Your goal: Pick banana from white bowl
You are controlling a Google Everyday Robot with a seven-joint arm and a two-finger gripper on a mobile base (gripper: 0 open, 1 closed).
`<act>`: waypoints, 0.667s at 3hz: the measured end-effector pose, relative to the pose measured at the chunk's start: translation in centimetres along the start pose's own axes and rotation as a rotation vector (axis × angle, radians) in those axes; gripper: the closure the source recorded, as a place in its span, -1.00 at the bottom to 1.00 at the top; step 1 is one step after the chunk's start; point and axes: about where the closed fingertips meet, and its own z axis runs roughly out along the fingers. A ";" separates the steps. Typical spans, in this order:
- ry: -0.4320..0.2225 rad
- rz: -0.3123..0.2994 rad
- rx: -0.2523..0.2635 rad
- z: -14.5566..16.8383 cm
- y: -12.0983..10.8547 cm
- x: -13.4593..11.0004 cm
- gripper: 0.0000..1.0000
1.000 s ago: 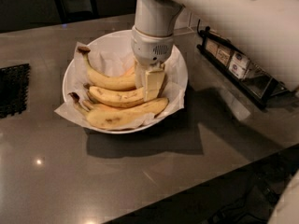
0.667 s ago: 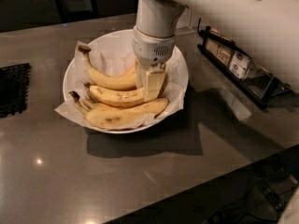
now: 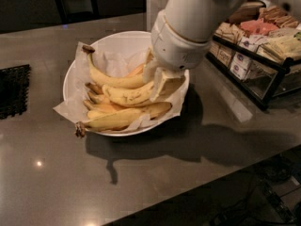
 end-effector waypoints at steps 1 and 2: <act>-0.036 -0.044 0.165 -5.2 2.2 -1.6 1.00; -0.065 -0.084 0.271 -9.1 3.5 -2.9 1.00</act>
Offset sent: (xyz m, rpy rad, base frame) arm -0.0799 -0.0296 0.1092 0.2189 -0.3305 0.0442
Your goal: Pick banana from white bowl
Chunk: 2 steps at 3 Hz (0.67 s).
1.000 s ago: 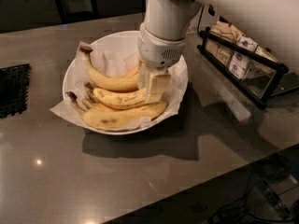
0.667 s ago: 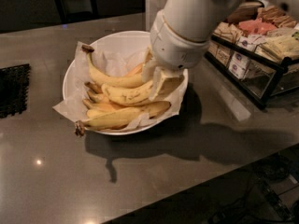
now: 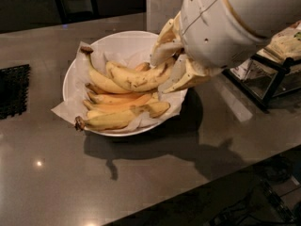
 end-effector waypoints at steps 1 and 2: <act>-0.047 -0.071 0.089 -3.5 0.1 -1.9 1.00; -0.047 -0.071 0.089 -3.5 0.1 -1.9 1.00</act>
Offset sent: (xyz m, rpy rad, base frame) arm -0.0314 -0.0173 0.0377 0.0964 -0.1304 0.1454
